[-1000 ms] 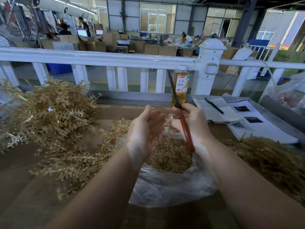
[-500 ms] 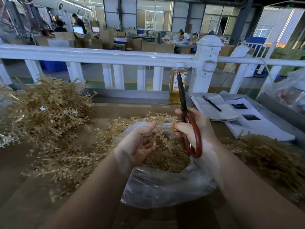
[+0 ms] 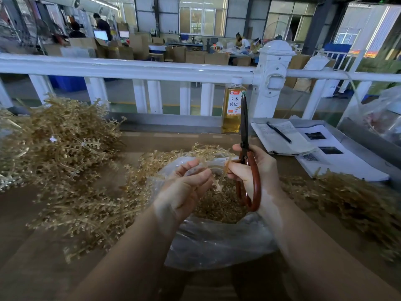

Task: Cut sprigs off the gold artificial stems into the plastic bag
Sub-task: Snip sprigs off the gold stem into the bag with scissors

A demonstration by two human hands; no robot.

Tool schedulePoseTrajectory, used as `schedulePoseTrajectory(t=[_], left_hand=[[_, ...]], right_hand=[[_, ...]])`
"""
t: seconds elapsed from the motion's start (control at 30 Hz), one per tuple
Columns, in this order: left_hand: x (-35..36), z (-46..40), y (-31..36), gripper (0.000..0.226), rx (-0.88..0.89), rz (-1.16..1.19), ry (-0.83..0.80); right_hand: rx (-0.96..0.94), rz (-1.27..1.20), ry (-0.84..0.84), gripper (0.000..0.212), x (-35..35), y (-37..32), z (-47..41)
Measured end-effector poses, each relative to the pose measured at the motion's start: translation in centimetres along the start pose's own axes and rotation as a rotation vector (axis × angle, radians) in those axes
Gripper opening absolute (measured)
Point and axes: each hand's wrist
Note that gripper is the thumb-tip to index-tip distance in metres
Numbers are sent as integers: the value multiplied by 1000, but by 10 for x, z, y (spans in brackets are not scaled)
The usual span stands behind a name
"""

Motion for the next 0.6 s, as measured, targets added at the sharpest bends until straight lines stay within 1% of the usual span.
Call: schedulePoseTrajectory(t=[0.17,0.23,0.3,0.37,0.5,0.6], left_hand=[[-1,2,0,51,215,-104,55],[0,3,1,52,262,-81,19],[1,6,2,51,263,-26,-32],[2,8,3,54,238,28,-71],[2,10,4,70,251,108,-137],[4,12,5,77,264,145,-181]], right_hand=[[1,19,-1,36,-2,2,1],[2,15,5,38,-2,2,2],[10,10,19,38,-3,2,2],[16,5,34,36,-4,1,1],[23,-13,53,35,-5,-1,3],[18,-15,53,35,-5,1,5]])
Point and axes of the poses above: each hand's wrist, its own z-axis away from the middle knuckle, its own x-axis out of the palm, y = z × x, and after that the axes turned 2 degrees about z, right-handed
